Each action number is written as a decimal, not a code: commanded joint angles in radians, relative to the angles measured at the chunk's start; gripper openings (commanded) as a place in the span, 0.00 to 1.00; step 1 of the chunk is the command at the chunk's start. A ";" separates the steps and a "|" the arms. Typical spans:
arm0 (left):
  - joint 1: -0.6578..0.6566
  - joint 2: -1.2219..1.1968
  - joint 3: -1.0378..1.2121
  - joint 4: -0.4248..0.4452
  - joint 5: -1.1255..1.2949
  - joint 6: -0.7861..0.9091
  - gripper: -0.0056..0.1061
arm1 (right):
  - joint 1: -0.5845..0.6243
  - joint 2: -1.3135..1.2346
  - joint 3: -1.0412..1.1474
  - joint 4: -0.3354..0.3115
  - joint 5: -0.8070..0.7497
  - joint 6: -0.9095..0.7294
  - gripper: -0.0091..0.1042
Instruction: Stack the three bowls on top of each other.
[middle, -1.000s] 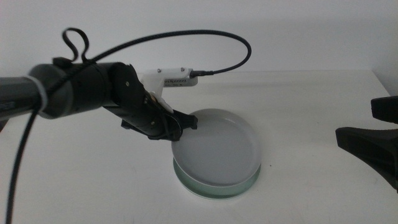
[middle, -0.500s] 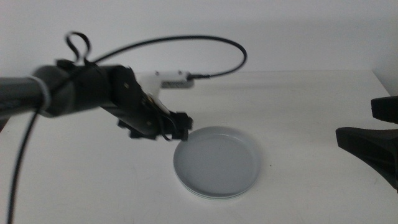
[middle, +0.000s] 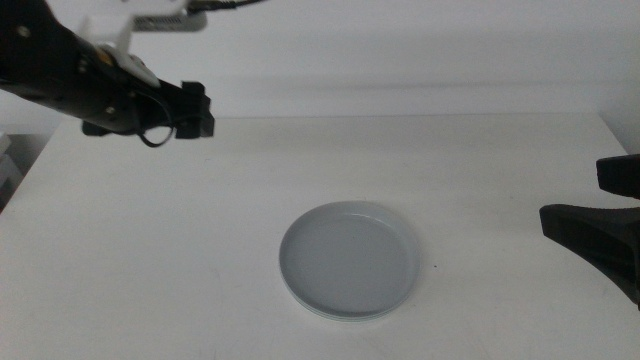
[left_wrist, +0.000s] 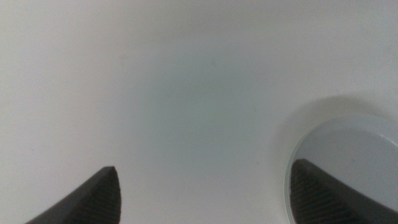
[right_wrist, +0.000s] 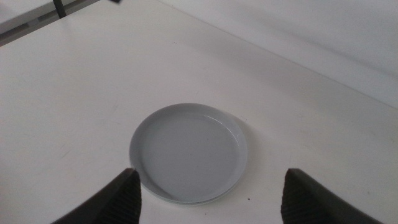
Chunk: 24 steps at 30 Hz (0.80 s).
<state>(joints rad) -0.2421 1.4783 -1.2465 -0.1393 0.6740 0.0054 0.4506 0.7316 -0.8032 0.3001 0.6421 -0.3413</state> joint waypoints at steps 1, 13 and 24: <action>0.004 -0.068 -0.035 0.004 -0.038 -0.005 0.97 | -0.004 -0.001 -0.022 0.005 -0.059 -0.013 0.58; 0.004 -0.105 -0.035 0.018 -0.041 -0.005 0.97 | -0.004 -0.001 -0.022 0.004 -0.060 -0.013 0.58; 0.004 -0.230 -0.016 0.027 -0.047 -0.005 0.97 | -0.061 0.089 -0.047 -0.007 -0.156 0.151 0.58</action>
<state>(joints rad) -0.2407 1.2992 -1.2429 -0.1109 0.6832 0.0053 0.4129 0.7928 -0.8100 0.2983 0.5699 -0.2262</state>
